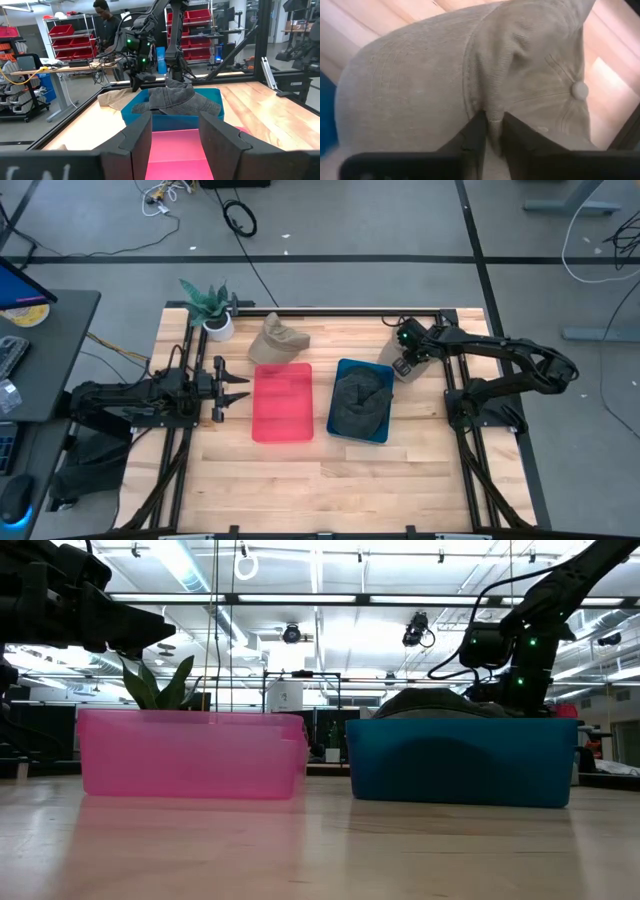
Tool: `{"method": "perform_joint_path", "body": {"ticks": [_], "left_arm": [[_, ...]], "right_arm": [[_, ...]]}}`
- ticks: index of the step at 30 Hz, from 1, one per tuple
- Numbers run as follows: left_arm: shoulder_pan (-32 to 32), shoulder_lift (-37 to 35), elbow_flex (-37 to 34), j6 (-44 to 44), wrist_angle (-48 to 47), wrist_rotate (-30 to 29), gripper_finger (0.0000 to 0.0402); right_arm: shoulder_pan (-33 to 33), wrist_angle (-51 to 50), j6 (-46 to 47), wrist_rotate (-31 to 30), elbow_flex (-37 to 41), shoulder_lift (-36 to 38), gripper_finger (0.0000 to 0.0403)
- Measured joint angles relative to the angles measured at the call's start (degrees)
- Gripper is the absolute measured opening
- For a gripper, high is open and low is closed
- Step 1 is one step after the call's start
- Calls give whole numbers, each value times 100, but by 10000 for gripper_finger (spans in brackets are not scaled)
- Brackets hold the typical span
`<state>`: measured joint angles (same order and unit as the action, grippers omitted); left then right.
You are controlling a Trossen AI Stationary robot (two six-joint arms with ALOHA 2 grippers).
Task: Pick & Place hat
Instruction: Put the brown cap into the red bin
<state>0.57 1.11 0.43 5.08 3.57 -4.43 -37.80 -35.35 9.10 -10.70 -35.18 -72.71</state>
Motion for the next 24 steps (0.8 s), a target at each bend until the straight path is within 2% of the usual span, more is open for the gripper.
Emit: {"method": "perform_joint_path", "body": {"ticks": [3, 10, 15, 24], "left_arm": [[1, 1, 0, 1, 1, -1, 165], [-1, 0, 0, 2, 0, -2, 165], [-1, 0, 0, 2, 0, 0, 165], [1, 2, 0, 0, 0, 0, 165]], "right_arm": [[2, -38, 11, 26, 0, 1, 12], [18, -464, 245, 48, -305, 231, 5], [326, -617, 394, -31, -601, 575, 3], [783, 68, 389, -89, -728, 1519, 1]]}}
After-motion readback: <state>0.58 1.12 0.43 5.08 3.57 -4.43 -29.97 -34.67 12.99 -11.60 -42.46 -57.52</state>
